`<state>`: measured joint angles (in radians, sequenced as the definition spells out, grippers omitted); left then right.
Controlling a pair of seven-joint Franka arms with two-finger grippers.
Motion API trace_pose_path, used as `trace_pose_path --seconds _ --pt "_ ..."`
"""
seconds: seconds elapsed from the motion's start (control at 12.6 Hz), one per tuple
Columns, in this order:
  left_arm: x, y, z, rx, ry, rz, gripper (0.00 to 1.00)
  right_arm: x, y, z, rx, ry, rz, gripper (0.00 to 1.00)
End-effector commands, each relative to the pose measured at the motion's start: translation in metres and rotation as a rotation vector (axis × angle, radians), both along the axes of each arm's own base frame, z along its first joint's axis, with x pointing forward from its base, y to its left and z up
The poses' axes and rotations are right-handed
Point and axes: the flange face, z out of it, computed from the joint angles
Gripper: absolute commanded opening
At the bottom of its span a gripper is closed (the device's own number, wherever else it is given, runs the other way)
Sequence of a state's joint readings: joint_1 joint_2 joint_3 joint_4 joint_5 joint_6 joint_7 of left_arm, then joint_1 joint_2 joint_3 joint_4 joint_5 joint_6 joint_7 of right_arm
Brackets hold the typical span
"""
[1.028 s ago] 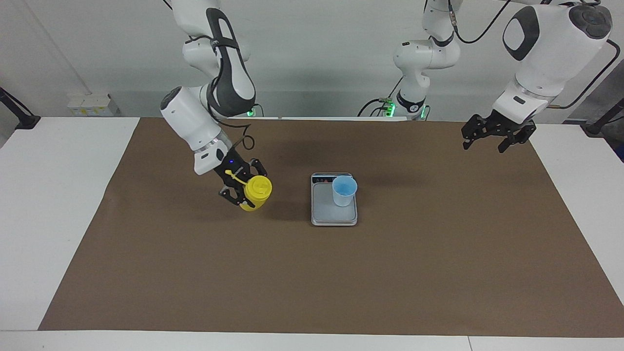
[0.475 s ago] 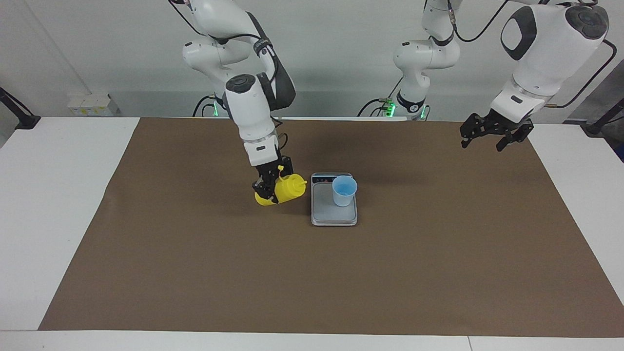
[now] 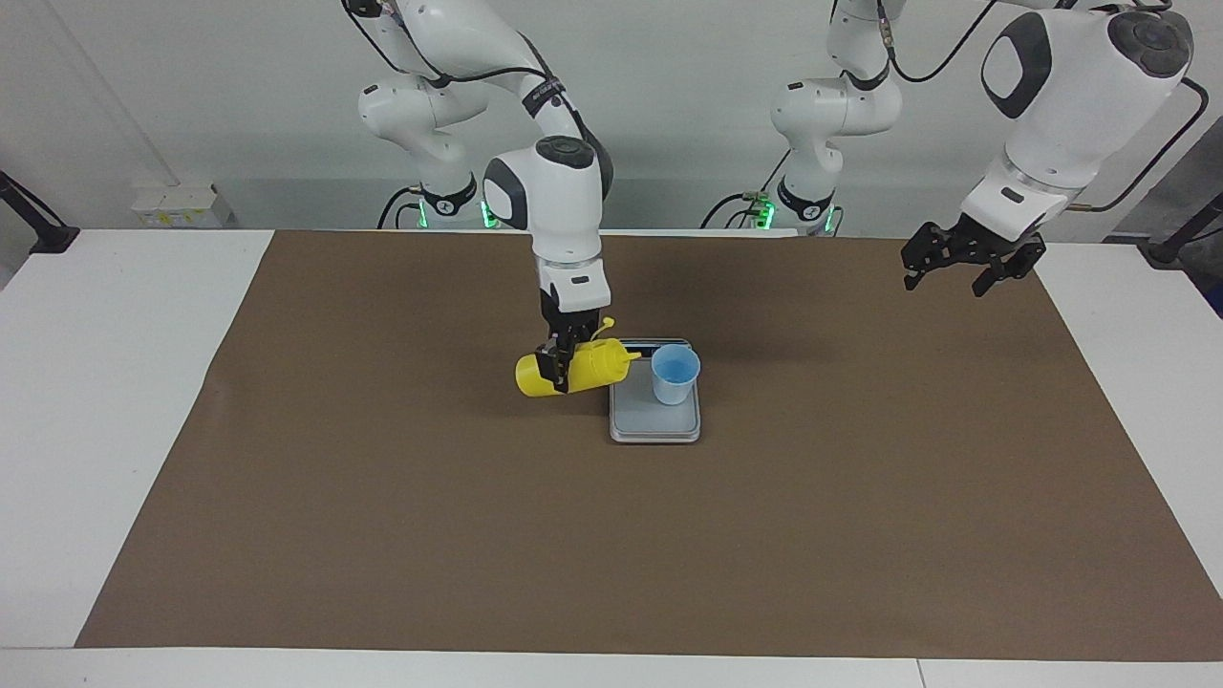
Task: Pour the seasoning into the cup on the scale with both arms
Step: 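Carry the bottle with the right gripper over the cup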
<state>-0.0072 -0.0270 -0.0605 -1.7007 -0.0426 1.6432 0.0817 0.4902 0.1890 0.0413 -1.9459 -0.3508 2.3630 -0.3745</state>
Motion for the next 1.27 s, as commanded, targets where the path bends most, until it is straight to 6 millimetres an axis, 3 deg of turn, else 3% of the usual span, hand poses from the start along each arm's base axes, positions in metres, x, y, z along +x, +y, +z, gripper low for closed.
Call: trace_pose_path --seconds 0.0,0.24,0.4,0.63,1.19 --pt "-0.010 0.003 0.002 0.015 -0.007 0.001 1.00 -0.004 0.022 0.003 -0.104 -0.059 0.015 0.54" --pt "-0.010 0.003 0.002 0.015 -0.007 0.003 1.00 -0.018 0.044 -0.010 -0.258 -0.124 0.074 0.50" --pt "-0.010 0.003 0.002 0.015 -0.007 0.003 1.00 -0.018 0.046 -0.016 -0.336 -0.184 0.074 0.50" --pt "-0.010 0.003 0.002 0.015 -0.007 0.003 1.00 -0.026 0.072 -0.031 -0.439 -0.221 0.114 0.47" --pt "-0.010 0.003 0.002 0.015 -0.007 0.003 1.00 -0.040 0.083 -0.035 -0.630 -0.336 0.173 0.37"
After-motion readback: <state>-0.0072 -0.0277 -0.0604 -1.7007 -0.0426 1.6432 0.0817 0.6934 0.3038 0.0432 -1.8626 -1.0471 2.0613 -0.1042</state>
